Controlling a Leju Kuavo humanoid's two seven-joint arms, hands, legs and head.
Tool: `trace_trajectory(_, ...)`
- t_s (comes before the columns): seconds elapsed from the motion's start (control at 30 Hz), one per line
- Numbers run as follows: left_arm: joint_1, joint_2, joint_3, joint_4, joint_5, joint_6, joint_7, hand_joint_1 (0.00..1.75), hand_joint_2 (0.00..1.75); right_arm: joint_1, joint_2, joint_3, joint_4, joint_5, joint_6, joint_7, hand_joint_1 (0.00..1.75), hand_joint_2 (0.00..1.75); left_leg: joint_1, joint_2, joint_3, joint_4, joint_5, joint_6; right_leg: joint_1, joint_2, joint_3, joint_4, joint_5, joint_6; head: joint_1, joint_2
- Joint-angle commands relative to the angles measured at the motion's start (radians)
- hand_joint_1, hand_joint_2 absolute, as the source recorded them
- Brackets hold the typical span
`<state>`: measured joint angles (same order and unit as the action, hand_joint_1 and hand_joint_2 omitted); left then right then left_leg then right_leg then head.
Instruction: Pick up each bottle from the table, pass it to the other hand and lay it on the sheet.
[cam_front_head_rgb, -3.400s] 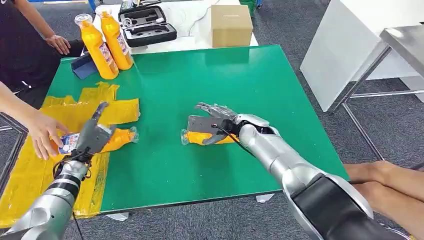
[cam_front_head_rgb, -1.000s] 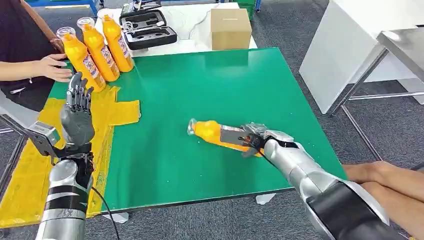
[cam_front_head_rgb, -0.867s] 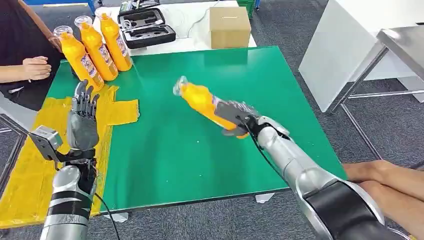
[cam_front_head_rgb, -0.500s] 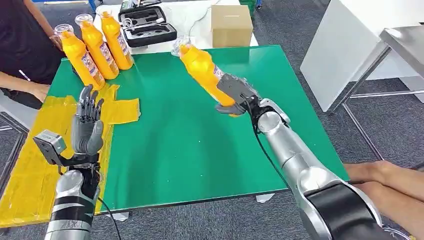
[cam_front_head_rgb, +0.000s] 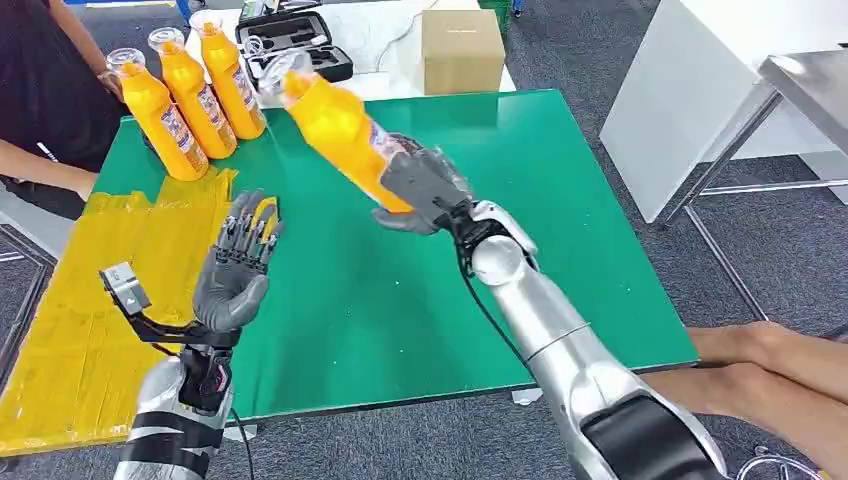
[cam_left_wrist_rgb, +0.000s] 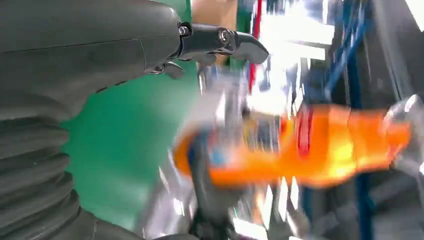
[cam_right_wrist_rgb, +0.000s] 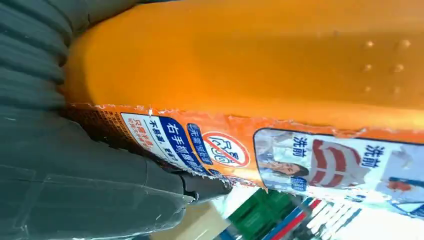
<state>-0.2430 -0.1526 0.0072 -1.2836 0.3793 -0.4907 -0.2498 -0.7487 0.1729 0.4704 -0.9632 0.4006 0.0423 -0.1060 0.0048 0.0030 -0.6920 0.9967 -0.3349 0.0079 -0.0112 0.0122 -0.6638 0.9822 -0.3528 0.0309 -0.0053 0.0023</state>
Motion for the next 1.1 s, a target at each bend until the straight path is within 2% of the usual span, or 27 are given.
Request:
trace_trajectory(0.03,-0.012,0.042,-0.118,0.111,0.114,-0.058,0.045,0.00,1.75,-0.015,0.124,0.237,0.117,0.090,-0.016,0.001,1.75,1.75,0.000,0.002,0.006,0.000,-0.003,-0.001,0.000,0.001,0.005,0.000,-0.003,-0.001,0.000,0.000)
trace_trajectory(0.2,-0.015,0.047,-0.121,0.110,0.130,-0.057,0.048,0.00,1.75,-0.009,0.128,0.261,0.120,0.096,-0.009,0.002,1.75,1.75,0.000,0.000,0.007,0.001,-0.004,-0.001,0.001,-0.001,0.007,0.001,-0.005,-0.002,0.000,0.000)
trace_trajectory(0.37,-0.025,0.050,-0.131,0.119,0.147,-0.050,0.044,0.00,1.75,0.021,0.175,0.342,0.186,0.110,0.016,0.001,1.75,1.75,0.000,0.000,0.005,-0.001,-0.002,-0.001,0.000,0.000,0.005,-0.001,-0.004,-0.003,0.000,0.000)
trace_trajectory(0.5,-0.033,0.052,-0.127,0.132,0.153,-0.032,0.035,0.00,1.75,0.044,0.176,0.516,0.191,0.048,0.021,0.002,1.75,1.75,0.001,-0.001,0.008,-0.001,-0.004,-0.001,0.000,-0.002,0.008,-0.001,-0.006,-0.004,0.000,0.000)
trace_trajectory(0.57,-0.036,0.056,-0.121,0.137,0.152,-0.031,0.031,0.00,1.75,0.062,0.176,0.567,0.183,0.029,0.009,0.010,1.75,1.75,0.001,-0.001,0.004,-0.001,-0.002,-0.001,0.000,-0.001,0.005,-0.001,-0.004,-0.003,0.000,0.000)
trace_trajectory(0.6,-0.038,0.054,-0.113,0.140,0.148,-0.025,0.025,0.00,1.75,0.061,0.176,0.602,0.185,0.009,0.022,0.010,1.75,1.75,0.001,-0.001,0.008,-0.001,-0.005,-0.002,0.001,-0.002,0.008,-0.001,-0.007,-0.004,0.000,0.000)
trace_trajectory(0.73,-0.044,0.048,-0.075,0.141,0.121,0.001,0.008,0.00,1.75,0.087,0.176,0.699,0.198,-0.032,0.027,0.000,1.75,1.75,0.001,-0.002,0.007,-0.001,-0.004,-0.002,0.001,-0.003,0.006,-0.001,-0.006,-0.004,0.000,0.000)
trace_trajectory(1.07,-0.047,0.040,-0.058,0.136,0.108,0.013,0.004,0.00,1.75,0.083,0.176,0.709,0.208,-0.037,0.020,-0.004,1.75,1.75,0.001,0.001,0.002,-0.001,-0.002,-0.003,0.001,-0.003,0.000,-0.001,-0.005,-0.005,0.000,0.000)
trace_trajectory(1.1,-0.048,0.036,-0.049,0.135,0.097,0.023,-0.003,0.00,1.75,0.085,0.176,0.710,0.209,-0.040,0.023,-0.006,1.75,1.75,0.001,-0.002,0.007,0.000,-0.005,-0.003,0.001,-0.006,0.006,0.000,-0.009,-0.006,-0.001,0.000)
